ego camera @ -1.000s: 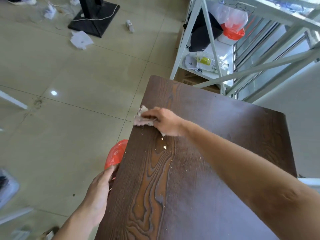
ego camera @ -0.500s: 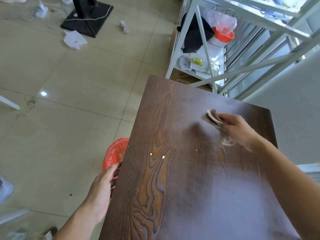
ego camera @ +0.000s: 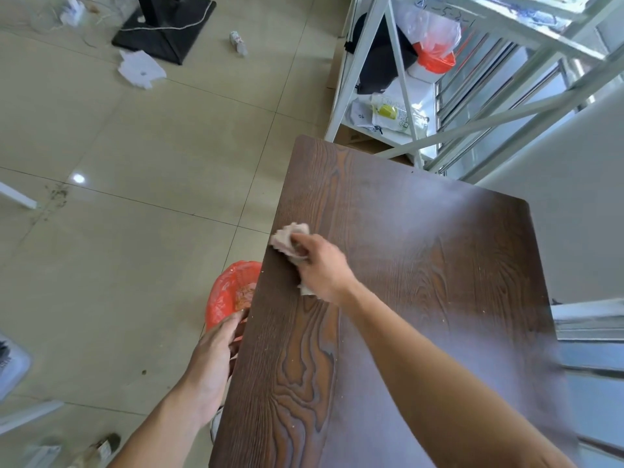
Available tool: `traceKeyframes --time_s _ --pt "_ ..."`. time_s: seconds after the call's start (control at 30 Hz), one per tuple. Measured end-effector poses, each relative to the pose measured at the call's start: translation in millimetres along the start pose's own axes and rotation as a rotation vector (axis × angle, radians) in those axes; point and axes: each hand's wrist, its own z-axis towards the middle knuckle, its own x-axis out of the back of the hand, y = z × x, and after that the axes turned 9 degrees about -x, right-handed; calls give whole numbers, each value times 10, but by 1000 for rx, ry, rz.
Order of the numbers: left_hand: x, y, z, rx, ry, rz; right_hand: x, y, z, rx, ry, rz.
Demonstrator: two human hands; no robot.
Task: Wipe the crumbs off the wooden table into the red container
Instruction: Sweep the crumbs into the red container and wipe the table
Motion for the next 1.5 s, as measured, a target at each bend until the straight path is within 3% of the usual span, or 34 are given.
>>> traceKeyframes --time_s 0.07,0.13,0.2,0.3,0.43,0.57,0.87,1.03,1.23,1.37,1.5 --pt "40 -6 -5 -1 -11 22 38 -168 -67 44 -68 43" --pt "92 -13 -17 -8 -28 33 309 -28 -194 -35 -138 285" --pt "119 -13 -42 -14 -40 39 653 287 -467 -159 -36 460" --pt "136 -41 -59 1 -42 30 892 754 -973 -376 215 382" --pt "150 -91 -64 12 -35 -21 247 732 -1235 -659 214 370" --pt "152 -133 -39 13 -30 -39 -221 184 -963 -618 332 306" --pt "72 -188 94 21 37 -42 -662 -917 -446 -357 207 333" --pt "124 -365 221 -72 -11 97 -803 -1229 -411 -264 110 345" --pt "184 -308 65 -82 -108 151 -158 -941 -405 -190 286 455" --pt "161 -271 -1 -73 -113 150 107 -475 -140 -270 292 -72" --pt "159 -268 -3 -111 -119 208 -407 -579 -219 -151 256 -215"
